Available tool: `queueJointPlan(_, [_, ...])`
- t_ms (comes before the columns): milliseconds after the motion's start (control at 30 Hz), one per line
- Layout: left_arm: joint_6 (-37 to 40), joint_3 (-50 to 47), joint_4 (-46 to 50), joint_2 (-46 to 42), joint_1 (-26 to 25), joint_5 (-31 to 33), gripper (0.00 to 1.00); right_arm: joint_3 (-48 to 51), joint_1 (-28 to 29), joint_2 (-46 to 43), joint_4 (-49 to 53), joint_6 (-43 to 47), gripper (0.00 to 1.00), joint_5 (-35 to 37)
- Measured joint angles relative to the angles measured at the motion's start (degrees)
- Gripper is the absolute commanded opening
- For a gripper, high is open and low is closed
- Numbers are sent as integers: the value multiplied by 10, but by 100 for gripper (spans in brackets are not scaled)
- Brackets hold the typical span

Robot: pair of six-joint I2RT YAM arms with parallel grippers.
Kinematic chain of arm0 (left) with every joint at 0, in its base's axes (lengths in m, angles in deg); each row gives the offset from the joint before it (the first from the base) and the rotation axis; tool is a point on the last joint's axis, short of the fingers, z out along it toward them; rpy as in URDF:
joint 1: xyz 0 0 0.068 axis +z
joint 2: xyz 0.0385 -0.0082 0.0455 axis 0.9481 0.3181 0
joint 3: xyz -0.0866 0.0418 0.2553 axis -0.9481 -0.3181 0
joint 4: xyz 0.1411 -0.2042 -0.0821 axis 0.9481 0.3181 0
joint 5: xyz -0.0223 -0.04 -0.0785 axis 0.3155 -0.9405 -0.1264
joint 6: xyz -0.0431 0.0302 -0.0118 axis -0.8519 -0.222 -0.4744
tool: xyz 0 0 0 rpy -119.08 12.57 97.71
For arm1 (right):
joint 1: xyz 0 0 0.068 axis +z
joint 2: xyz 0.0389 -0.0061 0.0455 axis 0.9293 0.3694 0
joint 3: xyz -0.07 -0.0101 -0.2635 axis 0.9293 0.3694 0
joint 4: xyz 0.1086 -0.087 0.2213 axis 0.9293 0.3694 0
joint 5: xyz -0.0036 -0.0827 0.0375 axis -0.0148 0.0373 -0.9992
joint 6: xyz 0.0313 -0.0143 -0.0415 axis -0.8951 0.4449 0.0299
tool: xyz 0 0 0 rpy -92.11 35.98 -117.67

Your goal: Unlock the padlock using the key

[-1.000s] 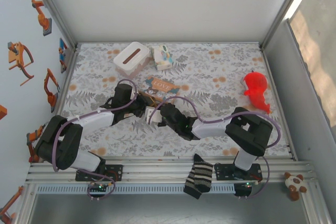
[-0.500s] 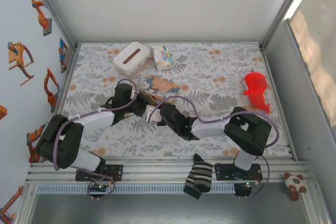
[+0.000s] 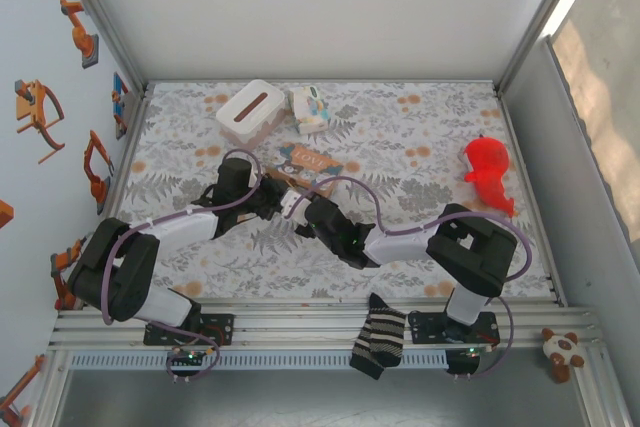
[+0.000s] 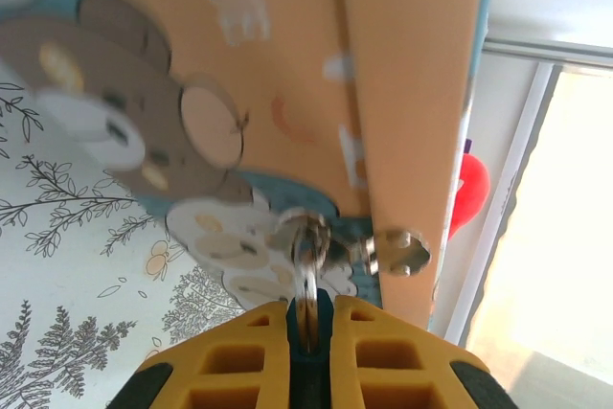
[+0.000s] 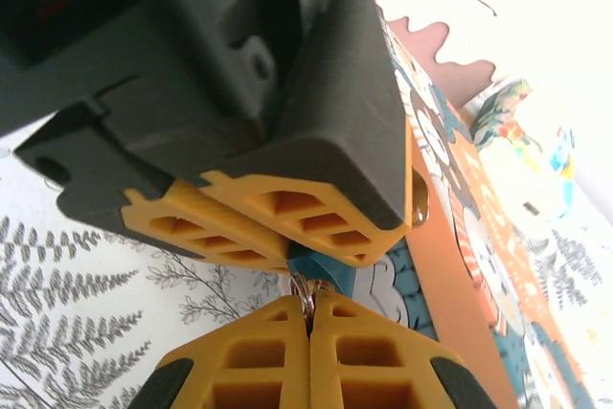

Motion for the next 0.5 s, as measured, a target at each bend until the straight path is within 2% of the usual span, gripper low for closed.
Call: queueJointPlan(500, [-1,0,-6,12,-4,2,0,16,0,6,-28,-304,0,-5])
